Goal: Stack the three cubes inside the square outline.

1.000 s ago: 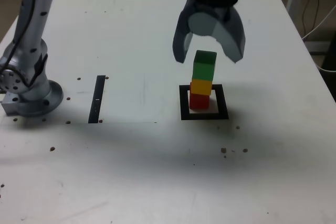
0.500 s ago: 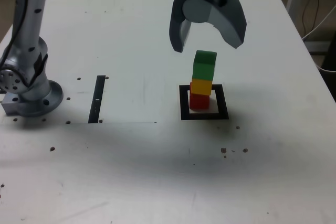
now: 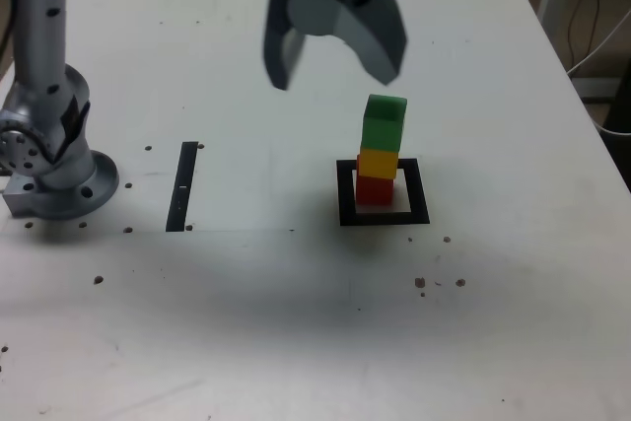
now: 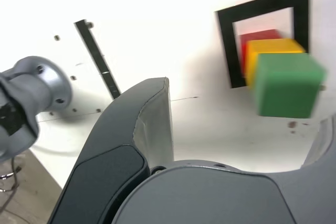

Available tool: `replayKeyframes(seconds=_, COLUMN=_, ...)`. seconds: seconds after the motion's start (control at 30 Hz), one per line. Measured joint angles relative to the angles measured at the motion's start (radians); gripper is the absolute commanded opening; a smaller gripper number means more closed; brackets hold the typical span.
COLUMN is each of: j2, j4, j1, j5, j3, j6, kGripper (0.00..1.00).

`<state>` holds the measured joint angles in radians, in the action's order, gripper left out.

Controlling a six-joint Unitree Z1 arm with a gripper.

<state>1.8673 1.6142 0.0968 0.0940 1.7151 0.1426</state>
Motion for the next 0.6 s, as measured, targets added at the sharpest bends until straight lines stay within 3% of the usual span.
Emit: replayKeyframes(seconds=0.6, j2=-0.255, j4=-0.081, j1=0.001, j5=0.001, j3=-0.442, j6=-0.094, kGripper=0.99)
